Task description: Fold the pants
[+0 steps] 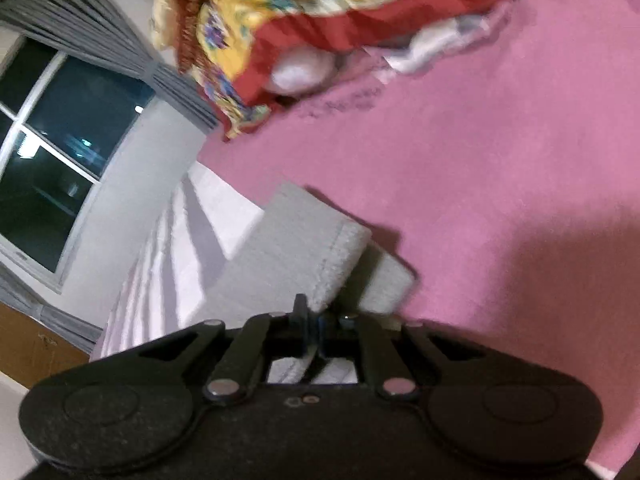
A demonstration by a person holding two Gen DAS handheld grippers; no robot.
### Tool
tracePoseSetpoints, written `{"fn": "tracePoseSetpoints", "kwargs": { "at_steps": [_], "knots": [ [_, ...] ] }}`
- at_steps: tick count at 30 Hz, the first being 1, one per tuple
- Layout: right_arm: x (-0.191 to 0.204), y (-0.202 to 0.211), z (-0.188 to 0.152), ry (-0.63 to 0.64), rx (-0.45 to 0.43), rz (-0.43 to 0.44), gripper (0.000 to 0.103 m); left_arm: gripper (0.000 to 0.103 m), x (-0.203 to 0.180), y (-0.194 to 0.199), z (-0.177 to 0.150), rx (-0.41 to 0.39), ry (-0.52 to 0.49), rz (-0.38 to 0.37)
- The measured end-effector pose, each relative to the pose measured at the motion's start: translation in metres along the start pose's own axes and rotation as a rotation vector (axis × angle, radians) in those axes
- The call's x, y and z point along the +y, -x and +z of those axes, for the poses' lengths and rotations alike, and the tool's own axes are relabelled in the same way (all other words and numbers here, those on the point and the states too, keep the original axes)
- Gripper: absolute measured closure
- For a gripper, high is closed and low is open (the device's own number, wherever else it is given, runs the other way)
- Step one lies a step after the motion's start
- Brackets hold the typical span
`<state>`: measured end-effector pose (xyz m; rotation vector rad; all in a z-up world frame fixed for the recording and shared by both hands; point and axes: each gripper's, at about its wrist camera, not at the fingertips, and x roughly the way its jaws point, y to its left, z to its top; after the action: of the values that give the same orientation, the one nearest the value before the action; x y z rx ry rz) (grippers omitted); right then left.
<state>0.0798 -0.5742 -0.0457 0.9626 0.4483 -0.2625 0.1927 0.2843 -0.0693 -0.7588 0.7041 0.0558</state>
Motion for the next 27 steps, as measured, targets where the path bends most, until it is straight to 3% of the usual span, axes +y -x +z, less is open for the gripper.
{"fn": "tracePoseSetpoints", "kwargs": {
  "at_steps": [3, 6, 9, 13, 16, 19, 22, 24, 27],
  "knots": [
    [0.013, 0.012, 0.0, 0.046, -0.04, 0.022, 0.099, 0.069, 0.0, -0.001, 0.001, -0.002, -0.001, -0.002],
    [-0.004, -0.008, -0.004, 0.057, 0.045, -0.113, 0.099, 0.069, -0.001, -0.001, 0.003, 0.003, 0.001, 0.001],
    [-0.016, -0.01, -0.005, 0.001, 0.06, -0.072, 0.098, 0.068, -0.008, 0.004, 0.005, -0.005, 0.003, 0.02],
    [-0.007, 0.005, -0.012, 0.032, 0.076, -0.012, 0.075, 0.068, -0.019, 0.012, 0.006, -0.033, -0.033, 0.035],
    [0.002, 0.005, -0.016, 0.072, 0.114, 0.019, 0.075, 0.068, -0.016, 0.012, 0.007, -0.035, -0.012, 0.03],
    [0.014, 0.012, -0.02, 0.118, 0.092, -0.042, 0.08, 0.069, -0.014, 0.017, 0.005, -0.063, -0.003, 0.053],
    [0.027, 0.03, -0.029, 0.156, -0.006, -0.179, 0.076, 0.069, -0.011, 0.024, 0.003, -0.104, 0.004, 0.066],
    [0.031, 0.036, -0.03, 0.157, -0.036, -0.152, 0.075, 0.068, -0.008, 0.031, 0.002, -0.122, 0.003, 0.074],
    [0.048, 0.037, -0.035, 0.24, -0.005, -0.076, 0.075, 0.068, -0.022, 0.051, -0.002, -0.182, -0.064, 0.106]
  ]
}}
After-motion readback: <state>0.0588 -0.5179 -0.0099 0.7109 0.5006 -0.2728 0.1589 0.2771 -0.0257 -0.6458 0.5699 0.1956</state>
